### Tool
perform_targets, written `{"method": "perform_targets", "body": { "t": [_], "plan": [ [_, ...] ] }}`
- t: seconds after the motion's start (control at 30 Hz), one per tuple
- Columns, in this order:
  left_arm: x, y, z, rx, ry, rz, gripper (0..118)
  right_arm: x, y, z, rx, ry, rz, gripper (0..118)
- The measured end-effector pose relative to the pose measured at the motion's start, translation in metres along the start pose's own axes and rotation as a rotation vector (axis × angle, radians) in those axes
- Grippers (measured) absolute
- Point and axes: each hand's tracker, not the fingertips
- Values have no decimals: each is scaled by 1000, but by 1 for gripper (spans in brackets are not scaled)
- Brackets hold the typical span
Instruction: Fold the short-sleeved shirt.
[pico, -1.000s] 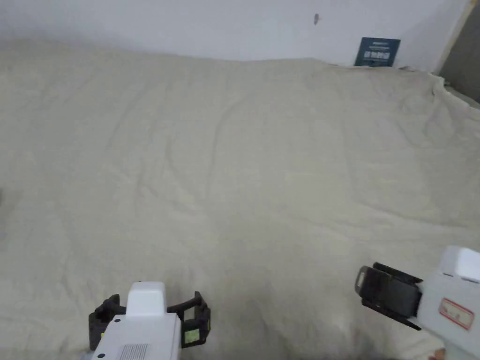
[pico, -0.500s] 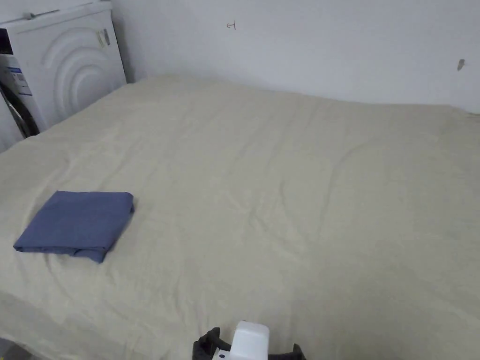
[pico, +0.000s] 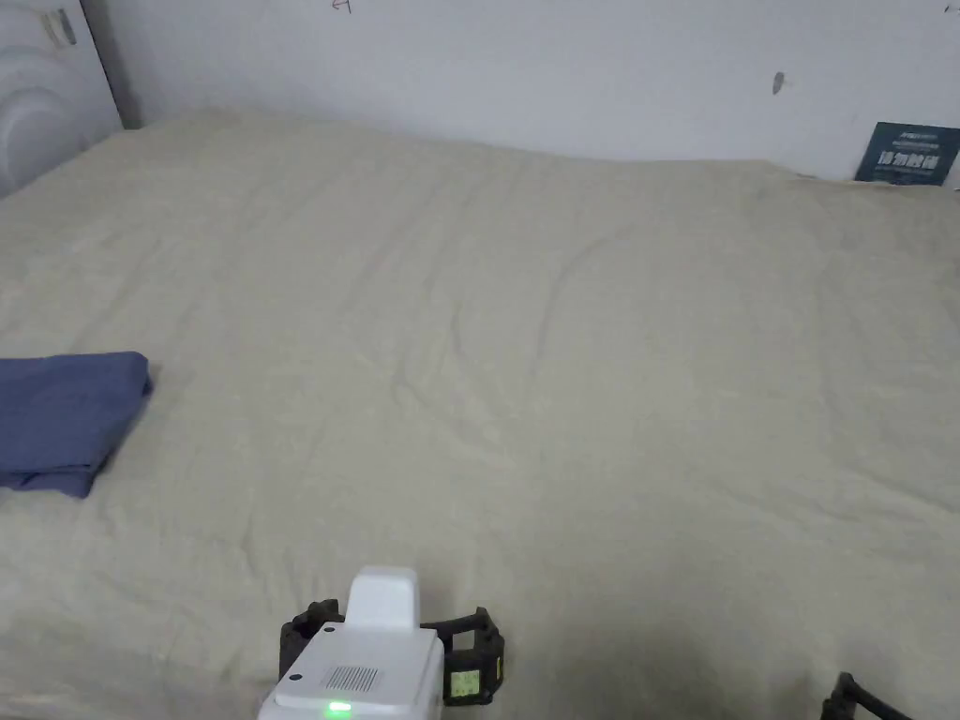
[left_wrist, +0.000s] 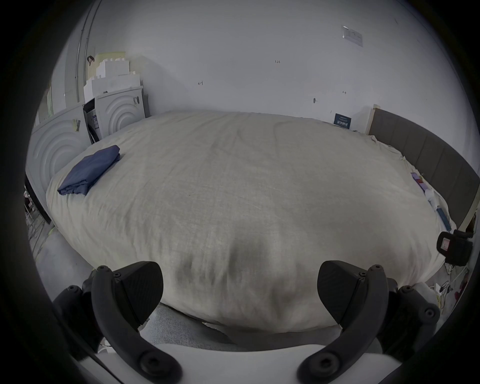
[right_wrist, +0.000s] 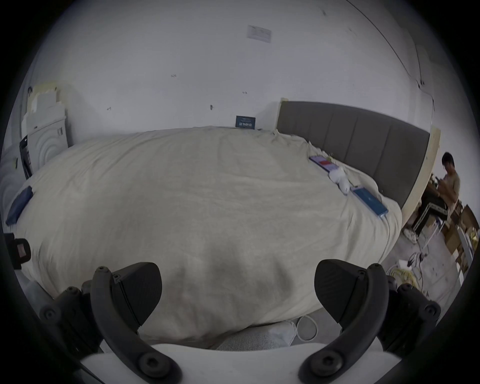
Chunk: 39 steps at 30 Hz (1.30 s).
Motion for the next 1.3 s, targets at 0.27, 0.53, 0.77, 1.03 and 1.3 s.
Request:
{"method": "perform_targets", "body": {
  "t": [0.27, 0.53, 0.77, 1.03, 1.3],
  "plan": [
    [-8, 5, 6, 18, -35, 78, 118, -5, 4, -17, -94, 30, -17, 116],
    [-22, 4, 9, 27, -38, 166, 118, -29, 3, -9, -60, 36, 129, 117],
    [-38, 1, 5, 2, -20, 229, 118, -24, 1, -13, -83, 29, 117, 116],
    [-57, -2, 7, -6, -5, 334, 118, -10, -2, -10, -95, 6, 67, 116],
    [-55, -2, 3, -31, 4, 347, 118, -13, -1, -11, -99, 6, 74, 116]
  ]
}}
